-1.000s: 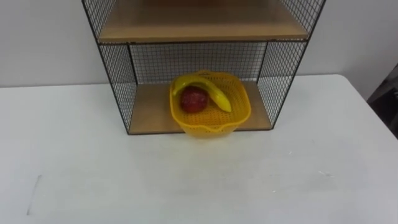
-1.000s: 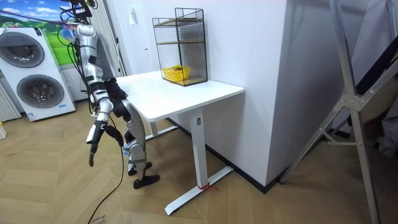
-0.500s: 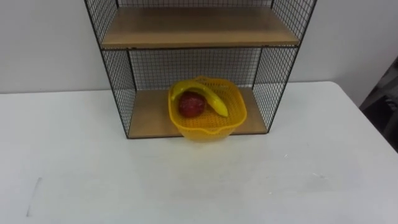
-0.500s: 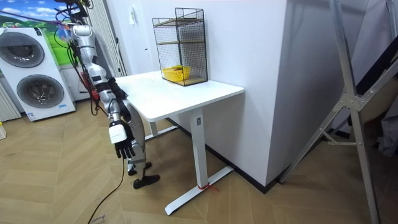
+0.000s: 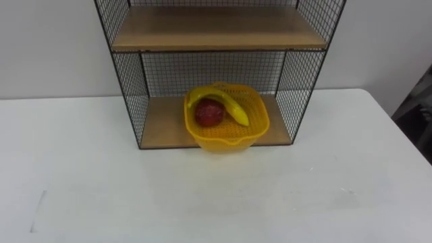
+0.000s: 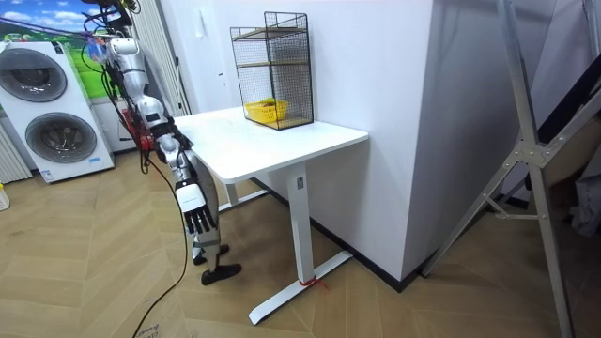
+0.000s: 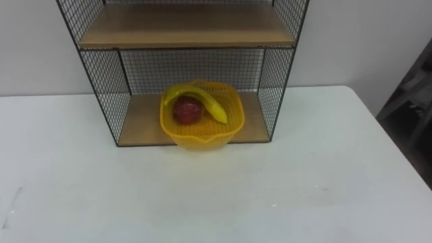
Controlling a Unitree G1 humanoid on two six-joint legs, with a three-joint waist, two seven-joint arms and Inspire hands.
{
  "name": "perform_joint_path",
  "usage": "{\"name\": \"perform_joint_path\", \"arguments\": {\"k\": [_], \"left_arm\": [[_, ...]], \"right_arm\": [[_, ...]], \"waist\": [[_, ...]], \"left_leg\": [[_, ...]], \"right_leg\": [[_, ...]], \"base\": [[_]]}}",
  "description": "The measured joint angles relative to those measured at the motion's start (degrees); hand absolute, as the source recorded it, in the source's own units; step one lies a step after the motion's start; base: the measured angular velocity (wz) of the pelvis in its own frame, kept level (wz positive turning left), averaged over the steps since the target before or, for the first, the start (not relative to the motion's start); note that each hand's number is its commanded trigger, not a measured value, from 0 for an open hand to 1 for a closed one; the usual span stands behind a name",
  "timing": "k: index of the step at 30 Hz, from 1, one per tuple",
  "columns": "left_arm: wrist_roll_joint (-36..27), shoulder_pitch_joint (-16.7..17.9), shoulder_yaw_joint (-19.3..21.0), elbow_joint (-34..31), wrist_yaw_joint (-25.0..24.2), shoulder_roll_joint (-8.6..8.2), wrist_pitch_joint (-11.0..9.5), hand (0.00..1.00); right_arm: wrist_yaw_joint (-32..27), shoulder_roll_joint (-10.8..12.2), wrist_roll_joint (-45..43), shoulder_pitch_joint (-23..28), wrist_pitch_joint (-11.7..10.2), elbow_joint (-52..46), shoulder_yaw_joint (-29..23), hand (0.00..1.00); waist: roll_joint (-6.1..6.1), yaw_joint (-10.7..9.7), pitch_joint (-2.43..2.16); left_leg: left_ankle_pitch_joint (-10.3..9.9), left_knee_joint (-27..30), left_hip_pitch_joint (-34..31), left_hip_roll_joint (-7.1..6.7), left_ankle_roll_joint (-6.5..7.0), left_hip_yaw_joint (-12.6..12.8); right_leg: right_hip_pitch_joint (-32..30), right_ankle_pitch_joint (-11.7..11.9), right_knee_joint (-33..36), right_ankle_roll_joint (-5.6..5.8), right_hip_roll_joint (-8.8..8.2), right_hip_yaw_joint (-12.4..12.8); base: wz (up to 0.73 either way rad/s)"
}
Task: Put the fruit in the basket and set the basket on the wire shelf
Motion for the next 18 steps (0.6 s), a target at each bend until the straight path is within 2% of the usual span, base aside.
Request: {"name": "perform_joint_path", "arguments": {"k": [10, 18], "left_arm": [[2.6, -0.4, -1.6, 2.7, -1.3, -0.06, 0.5, 0.00], [3.3, -0.9, -6.2, 2.7, -4.2, -0.12, 1.2, 0.00]], "right_arm": [[4.6, 0.4, -5.8, -0.1, 1.2, 1.0, 4.3, 0.00], [6.9, 0.5, -8.8, -0.4, 1.2, 0.4, 6.7, 0.00]], "waist": [[0.14, 0.1, 0.07], [0.79, 0.0, 0.43]], "left_leg": [[0.0, 0.1, 0.1, 0.00, 0.01, 0.0], [0.0, 0.1, 0.4, -0.06, 0.02, -0.2]], "right_leg": [[0.1, 0.0, 0.0, -0.01, 0.06, 0.2], [0.4, 0.0, 0.1, -0.01, 0.07, 0.2]], "base": [[0.00], [0.00]]}}
